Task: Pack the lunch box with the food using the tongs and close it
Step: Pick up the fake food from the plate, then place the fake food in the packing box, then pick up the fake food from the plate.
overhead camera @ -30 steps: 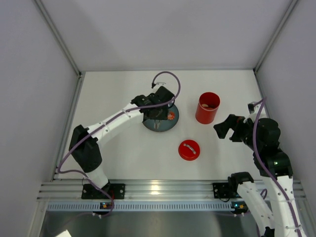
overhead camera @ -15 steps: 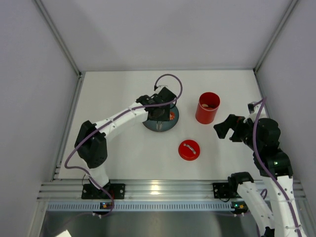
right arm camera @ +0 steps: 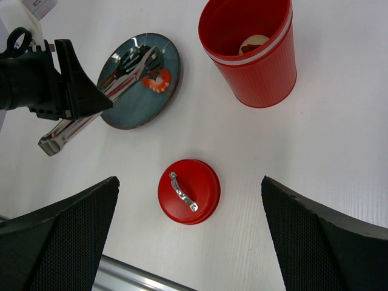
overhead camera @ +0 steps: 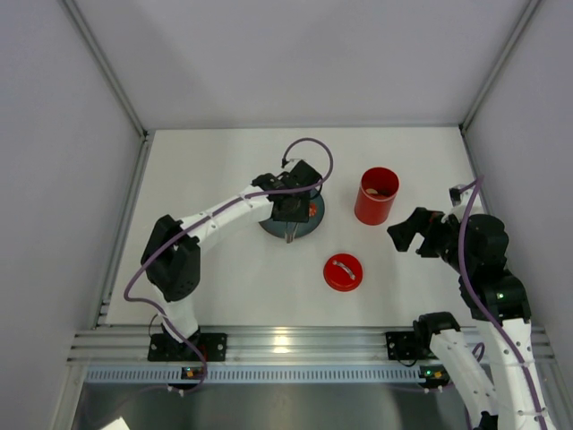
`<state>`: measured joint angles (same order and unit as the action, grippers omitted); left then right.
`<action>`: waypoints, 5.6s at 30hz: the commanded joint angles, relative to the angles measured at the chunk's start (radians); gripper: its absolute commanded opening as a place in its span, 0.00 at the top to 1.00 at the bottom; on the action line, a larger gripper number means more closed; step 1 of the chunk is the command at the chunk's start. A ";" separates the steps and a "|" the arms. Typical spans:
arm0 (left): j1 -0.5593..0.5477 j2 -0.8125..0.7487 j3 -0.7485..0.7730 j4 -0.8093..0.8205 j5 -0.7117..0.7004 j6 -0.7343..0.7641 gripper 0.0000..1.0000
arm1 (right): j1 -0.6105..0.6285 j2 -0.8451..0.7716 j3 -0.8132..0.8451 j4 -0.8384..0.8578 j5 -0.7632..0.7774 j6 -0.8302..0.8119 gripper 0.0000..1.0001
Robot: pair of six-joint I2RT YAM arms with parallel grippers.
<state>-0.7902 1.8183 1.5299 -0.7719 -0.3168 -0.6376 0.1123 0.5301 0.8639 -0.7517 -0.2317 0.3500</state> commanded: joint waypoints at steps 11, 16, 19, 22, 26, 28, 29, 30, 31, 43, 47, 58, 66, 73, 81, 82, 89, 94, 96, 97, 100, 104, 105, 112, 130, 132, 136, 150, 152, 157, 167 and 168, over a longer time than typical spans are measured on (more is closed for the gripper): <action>0.036 0.004 0.029 0.022 -0.004 -0.008 0.52 | -0.010 -0.005 -0.002 0.034 -0.009 -0.011 0.01; 0.037 -0.030 0.007 0.026 -0.004 -0.008 0.64 | -0.010 -0.010 -0.006 0.034 -0.009 -0.009 0.01; 0.037 -0.053 -0.004 0.023 -0.005 -0.011 0.71 | -0.011 -0.012 -0.005 0.032 -0.009 -0.009 0.00; 0.036 -0.080 -0.017 0.019 -0.010 -0.011 0.76 | -0.010 -0.012 -0.005 0.032 -0.011 -0.008 0.01; 0.036 -0.134 -0.036 0.011 -0.013 -0.011 0.78 | -0.010 -0.013 -0.006 0.034 -0.012 -0.006 0.01; 0.036 -0.151 -0.047 0.008 -0.016 -0.010 0.79 | -0.010 -0.010 -0.008 0.037 -0.012 -0.006 0.01; 0.036 -0.166 -0.050 0.008 -0.018 -0.008 0.80 | -0.010 -0.010 -0.008 0.037 -0.015 -0.003 0.00; 0.036 -0.174 -0.051 0.005 -0.019 -0.008 0.80 | -0.008 -0.010 -0.008 0.038 -0.015 -0.003 0.01; 0.036 -0.178 -0.054 -0.003 -0.021 -0.005 0.80 | -0.010 -0.010 -0.008 0.040 -0.017 -0.003 0.01; 0.010 -0.232 -0.028 -0.010 -0.019 0.019 0.85 | -0.010 -0.010 -0.006 0.037 -0.015 0.000 0.01; -0.046 -0.225 0.054 -0.021 -0.027 0.045 0.85 | -0.010 -0.007 0.000 0.034 -0.011 0.000 0.01; -0.205 -0.116 0.369 -0.015 -0.018 0.119 0.84 | -0.008 -0.005 0.030 0.012 0.014 0.000 0.00; -0.233 -0.062 0.389 0.088 0.059 0.144 0.83 | -0.010 -0.004 0.052 -0.006 0.028 -0.008 0.00; -0.239 -0.013 0.401 0.131 0.087 0.165 0.81 | -0.010 0.002 0.058 -0.011 0.031 -0.011 0.01; -0.239 0.019 0.423 0.102 0.082 0.165 0.63 | -0.010 -0.001 0.053 -0.011 0.032 -0.011 0.01; -0.239 0.019 0.423 0.100 0.079 0.165 0.60 | -0.008 -0.002 0.053 -0.009 0.032 -0.011 0.01; -0.241 0.021 0.421 0.102 0.078 0.171 0.52 | -0.010 -0.005 0.046 -0.008 0.032 -0.009 0.01; -0.241 0.009 0.420 0.106 0.071 0.173 0.52 | -0.010 -0.010 0.041 -0.009 0.032 -0.009 0.01; -0.241 -0.017 0.406 0.115 0.049 0.173 0.53 | -0.010 -0.009 0.041 -0.009 0.032 -0.009 0.00; -0.241 -0.030 0.398 0.118 0.041 0.173 0.53 | -0.010 -0.009 0.041 -0.009 0.032 -0.012 0.01; -0.239 -0.089 0.365 0.123 -0.008 0.170 0.52 | -0.010 -0.010 0.038 -0.009 0.032 -0.011 0.01; -0.239 -0.172 0.308 0.057 -0.117 0.141 0.52 | -0.010 -0.013 0.038 -0.008 0.029 -0.009 0.01; -0.239 -0.207 0.290 0.021 -0.142 0.133 0.51 | -0.010 -0.015 0.037 -0.009 0.029 -0.011 0.01; -0.239 -0.321 0.090 -0.062 -0.202 0.111 0.47 | -0.010 -0.013 0.017 0.012 0.011 0.001 0.01; -0.185 -0.205 -0.076 -0.018 -0.113 0.182 0.40 | -0.010 -0.015 0.007 0.015 0.015 -0.002 0.01; -0.159 -0.198 -0.086 -0.007 -0.105 0.184 0.39 | -0.010 -0.015 0.007 0.015 0.015 -0.003 0.01; -0.109 -0.186 -0.114 0.042 -0.061 0.199 0.40 | -0.010 -0.012 0.011 0.015 0.015 -0.005 0.01; -0.064 -0.134 -0.142 0.125 -0.024 0.243 0.41 | -0.010 -0.004 0.023 0.011 0.017 -0.009 0.01; -0.058 -0.128 -0.143 0.123 -0.024 0.242 0.42 | -0.010 -0.001 0.024 0.012 0.015 -0.009 0.01; -0.040 -0.122 -0.149 0.121 -0.002 0.239 0.42 | -0.010 -0.001 0.021 0.012 0.015 -0.008 0.01; -0.023 -0.090 -0.139 0.099 0.074 0.231 0.50 | -0.010 -0.005 0.015 0.012 0.015 -0.006 0.01; -0.018 -0.088 -0.140 0.098 0.079 0.230 0.52 | -0.010 -0.007 0.014 0.012 0.015 -0.006 0.00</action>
<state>-0.8185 1.7267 1.3834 -0.6956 -0.2707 -0.4076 0.1123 0.5255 0.8703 -0.7567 -0.2119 0.3504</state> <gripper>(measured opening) 0.496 0.993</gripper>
